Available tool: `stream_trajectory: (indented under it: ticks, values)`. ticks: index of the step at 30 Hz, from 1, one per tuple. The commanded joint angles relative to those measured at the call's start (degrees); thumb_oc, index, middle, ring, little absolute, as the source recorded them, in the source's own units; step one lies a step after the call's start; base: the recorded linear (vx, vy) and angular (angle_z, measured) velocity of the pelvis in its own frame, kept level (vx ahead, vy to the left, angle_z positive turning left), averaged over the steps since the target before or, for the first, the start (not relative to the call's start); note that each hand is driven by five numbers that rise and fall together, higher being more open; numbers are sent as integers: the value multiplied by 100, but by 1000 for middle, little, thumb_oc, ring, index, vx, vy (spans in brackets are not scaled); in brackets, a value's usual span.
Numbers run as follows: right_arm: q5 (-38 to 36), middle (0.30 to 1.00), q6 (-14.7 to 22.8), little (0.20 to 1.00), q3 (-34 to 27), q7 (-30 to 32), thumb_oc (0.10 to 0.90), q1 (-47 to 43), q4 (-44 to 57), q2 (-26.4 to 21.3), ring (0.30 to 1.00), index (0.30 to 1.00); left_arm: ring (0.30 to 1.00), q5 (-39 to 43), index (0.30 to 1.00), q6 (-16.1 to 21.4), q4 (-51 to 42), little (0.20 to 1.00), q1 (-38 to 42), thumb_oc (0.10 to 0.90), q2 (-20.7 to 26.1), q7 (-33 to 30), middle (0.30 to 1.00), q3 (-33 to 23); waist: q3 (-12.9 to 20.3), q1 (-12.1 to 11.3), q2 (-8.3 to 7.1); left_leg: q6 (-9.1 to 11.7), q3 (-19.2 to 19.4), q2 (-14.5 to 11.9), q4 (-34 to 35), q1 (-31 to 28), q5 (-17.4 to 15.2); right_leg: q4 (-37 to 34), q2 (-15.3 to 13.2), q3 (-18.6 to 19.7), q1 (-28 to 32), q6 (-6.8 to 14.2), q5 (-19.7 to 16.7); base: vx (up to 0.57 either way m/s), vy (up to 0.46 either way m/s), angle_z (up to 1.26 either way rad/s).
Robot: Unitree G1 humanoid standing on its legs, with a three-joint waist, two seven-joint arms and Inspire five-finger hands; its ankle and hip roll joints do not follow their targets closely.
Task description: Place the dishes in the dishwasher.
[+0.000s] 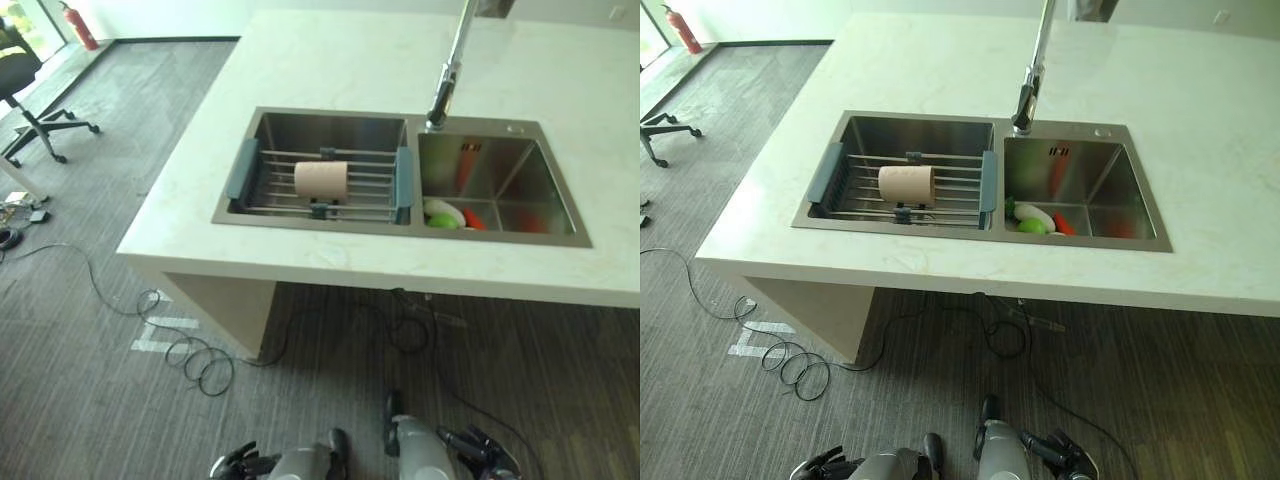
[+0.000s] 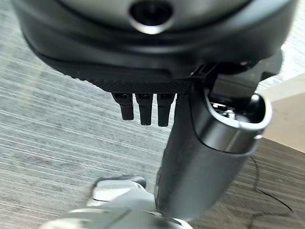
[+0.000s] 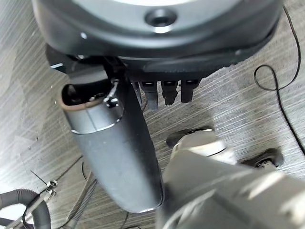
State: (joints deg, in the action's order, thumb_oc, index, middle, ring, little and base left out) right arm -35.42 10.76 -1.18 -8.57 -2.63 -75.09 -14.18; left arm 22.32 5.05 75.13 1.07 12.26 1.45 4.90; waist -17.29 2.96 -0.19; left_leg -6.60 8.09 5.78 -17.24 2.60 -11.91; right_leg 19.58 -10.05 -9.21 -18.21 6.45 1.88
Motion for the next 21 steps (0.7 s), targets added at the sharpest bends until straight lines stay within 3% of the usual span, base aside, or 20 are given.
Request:
stream_trajectory:
  ticks: [1,4,5,6,7,8,9,10,12,13,14,17,21]
  values:
    - [-50,900,129,900,-61,-17,800,-81,-9,-342,900,900,900,215,900,79,-179,900,-53,800,-56,45,900,84,235,62,127,249,-545,-139,5,-597,-691,-239,227,16,450,12,-8,341,-248,6]
    - [70,900,148,900,-80,15,800,-35,25,-348,900,900,900,379,900,63,-239,900,-47,800,-105,-39,900,92,299,109,140,388,-509,-218,5,-956,-656,-239,295,-38,601,-122,167,232,-177,17]
    - [39,900,176,900,-25,34,800,-51,61,-426,900,900,900,500,900,128,-308,900,14,800,-153,-42,900,118,254,23,-1,620,-370,-309,-648,-813,156,-239,258,46,850,-292,396,229,-275,13]
    - [36,900,213,900,-13,28,800,-51,81,-468,900,900,900,481,900,189,-350,900,49,800,-189,-34,900,126,189,-28,-39,735,-292,-341,-1363,-375,386,-239,258,59,1001,-383,479,164,-238,25]
    - [47,900,213,900,-13,22,800,-52,85,-474,900,900,900,476,900,194,-355,900,53,800,-193,-34,900,126,188,-30,-35,748,-291,-350,-1460,-306,393,-239,265,51,1008,-396,487,90,-148,26]
    - [26,900,271,900,-10,-2,800,-50,116,-536,900,900,900,422,900,225,-410,900,118,800,-213,-48,900,157,108,-121,-50,797,-239,-391,-1863,238,542,-239,278,35,1182,-481,592,147,-52,24]
    - [-95,900,307,900,-7,-18,800,-87,127,-568,900,900,900,378,900,237,-396,900,148,800,-209,-13,900,171,63,-222,-42,708,-168,-459,-1360,386,434,-239,252,3,1298,-460,678,262,66,-2]
    - [-104,900,244,900,-21,25,800,-172,144,-584,900,900,900,322,900,198,-340,900,154,800,-165,26,900,166,75,-280,-29,759,-236,-695,-340,190,619,-239,223,5,1341,-412,778,241,157,-7]
    - [-125,900,188,900,28,60,800,-215,161,-593,900,900,900,321,900,197,-295,900,146,800,-142,56,900,148,55,-333,26,870,-452,-827,5,256,729,-239,272,56,1362,-374,829,124,202,-16]
    - [-166,900,155,900,65,77,800,-232,157,-608,900,900,900,245,900,209,-251,900,150,800,-146,100,900,100,39,-357,84,1018,-636,-1031,5,499,952,-239,317,98,1401,-373,884,72,304,-11]
    - [-190,900,123,900,62,118,800,-232,160,-606,900,900,900,207,900,198,-231,900,192,800,-160,88,900,93,105,-315,118,1002,-491,-1113,5,523,573,-239,246,-20,1371,-315,912,76,338,-1]
    - [-274,900,89,900,-2,142,800,-162,131,-577,900,900,900,339,900,187,-206,900,240,800,-150,1,900,116,225,-240,221,1090,-460,-1260,5,598,387,-239,103,-206,1319,-209,885,51,260,3]
    - [-40,900,151,900,-120,122,800,-30,-33,-465,900,900,900,593,900,173,-153,900,218,800,-11,-137,900,15,381,-189,238,1075,-413,-1185,5,525,178,-239,-76,-229,1268,-53,837,93,187,6]
